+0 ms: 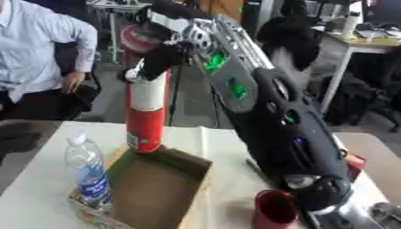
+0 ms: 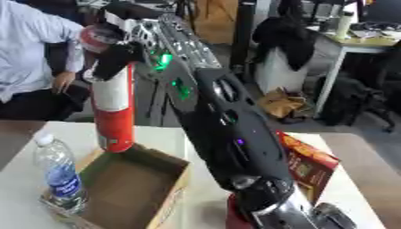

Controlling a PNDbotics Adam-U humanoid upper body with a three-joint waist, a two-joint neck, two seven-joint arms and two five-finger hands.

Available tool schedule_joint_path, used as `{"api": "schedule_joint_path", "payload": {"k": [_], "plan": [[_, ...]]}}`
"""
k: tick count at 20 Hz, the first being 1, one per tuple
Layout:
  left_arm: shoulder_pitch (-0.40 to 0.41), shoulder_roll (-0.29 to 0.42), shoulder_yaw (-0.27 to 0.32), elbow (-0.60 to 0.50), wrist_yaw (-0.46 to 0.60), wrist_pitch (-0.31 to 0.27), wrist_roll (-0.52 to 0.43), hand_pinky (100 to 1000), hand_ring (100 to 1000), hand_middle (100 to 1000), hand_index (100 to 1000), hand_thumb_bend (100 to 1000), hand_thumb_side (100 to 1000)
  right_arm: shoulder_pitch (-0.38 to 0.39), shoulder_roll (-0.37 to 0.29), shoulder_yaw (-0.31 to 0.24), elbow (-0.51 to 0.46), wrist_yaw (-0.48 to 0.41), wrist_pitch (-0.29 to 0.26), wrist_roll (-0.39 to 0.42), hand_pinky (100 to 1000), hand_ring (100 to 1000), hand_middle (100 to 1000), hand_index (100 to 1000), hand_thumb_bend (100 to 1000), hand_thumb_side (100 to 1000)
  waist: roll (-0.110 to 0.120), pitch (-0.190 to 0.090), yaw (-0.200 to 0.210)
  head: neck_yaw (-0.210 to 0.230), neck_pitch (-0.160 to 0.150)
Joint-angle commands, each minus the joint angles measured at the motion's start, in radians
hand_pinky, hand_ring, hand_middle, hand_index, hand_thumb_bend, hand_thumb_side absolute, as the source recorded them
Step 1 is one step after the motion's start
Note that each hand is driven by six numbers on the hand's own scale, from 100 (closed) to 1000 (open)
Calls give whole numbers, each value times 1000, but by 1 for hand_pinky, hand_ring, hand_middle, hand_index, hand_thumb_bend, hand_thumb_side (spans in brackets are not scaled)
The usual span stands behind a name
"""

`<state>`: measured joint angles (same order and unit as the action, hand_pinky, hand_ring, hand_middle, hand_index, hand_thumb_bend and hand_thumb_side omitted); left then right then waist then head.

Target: Pick up objects on the table and place them in the box.

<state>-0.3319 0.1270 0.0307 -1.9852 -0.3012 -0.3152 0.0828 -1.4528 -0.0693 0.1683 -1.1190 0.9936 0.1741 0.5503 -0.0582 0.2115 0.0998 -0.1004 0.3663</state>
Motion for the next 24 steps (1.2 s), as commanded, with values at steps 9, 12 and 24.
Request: {"api": "schedule_joint_path", "payload": {"k": [9, 12, 24], "plan": [[-10, 5, -2, -15, 6, -2, -10, 873, 739, 745, 710, 100, 1000, 19, 27, 19, 27, -40, -52, 17, 246, 464, 386, 455, 393, 359, 13, -3, 8, -5, -5], [-11, 5, -2, -15, 6, -3, -12, 873, 739, 745, 710, 100, 1000, 22, 32, 24, 48, -46, -87, 33, 274, 493, 426, 505, 420, 389, 12, 0, 10, -6, -4], [-12, 5, -1, -15, 5, -4, -14, 872, 739, 745, 710, 100, 1000, 25, 32, 17, 120, -58, -222, 177, 618, 745, 764, 776, 645, 536, 13, 2, 8, -6, -3]]}}
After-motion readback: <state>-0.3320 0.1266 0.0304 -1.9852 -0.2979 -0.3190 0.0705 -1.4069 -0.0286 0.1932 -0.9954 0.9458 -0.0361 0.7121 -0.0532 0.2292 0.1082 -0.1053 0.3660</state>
